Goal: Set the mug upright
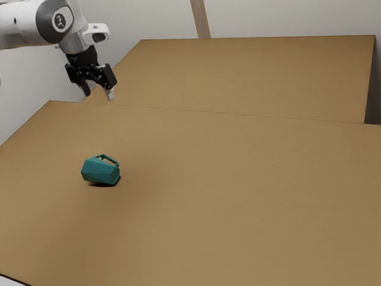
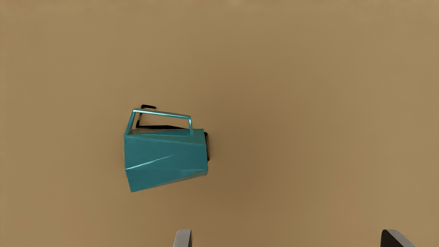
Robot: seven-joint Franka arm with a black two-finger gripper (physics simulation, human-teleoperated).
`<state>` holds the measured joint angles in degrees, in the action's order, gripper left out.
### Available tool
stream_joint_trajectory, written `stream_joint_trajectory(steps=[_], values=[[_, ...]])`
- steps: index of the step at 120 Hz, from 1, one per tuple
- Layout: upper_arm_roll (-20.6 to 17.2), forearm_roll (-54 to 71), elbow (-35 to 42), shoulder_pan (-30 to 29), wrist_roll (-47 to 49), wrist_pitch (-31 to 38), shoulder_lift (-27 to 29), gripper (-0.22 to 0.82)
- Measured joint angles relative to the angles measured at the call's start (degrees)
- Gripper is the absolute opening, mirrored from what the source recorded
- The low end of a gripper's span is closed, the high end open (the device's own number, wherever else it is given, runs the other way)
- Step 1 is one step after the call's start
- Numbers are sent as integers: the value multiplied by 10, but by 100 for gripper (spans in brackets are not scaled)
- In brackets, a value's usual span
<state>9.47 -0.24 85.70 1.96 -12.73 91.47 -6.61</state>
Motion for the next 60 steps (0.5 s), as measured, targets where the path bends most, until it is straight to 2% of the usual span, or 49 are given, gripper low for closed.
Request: stream_joint_trajectory(steps=[15, 25, 46, 60], values=[[11, -4, 9, -1, -14, 32, 8, 60], [50, -22, 32, 10, -18, 47, 15, 60], [115, -49, 221, -8, -32, 136, 122, 60], [127, -132, 337, -52, -82, 221, 170, 60]])
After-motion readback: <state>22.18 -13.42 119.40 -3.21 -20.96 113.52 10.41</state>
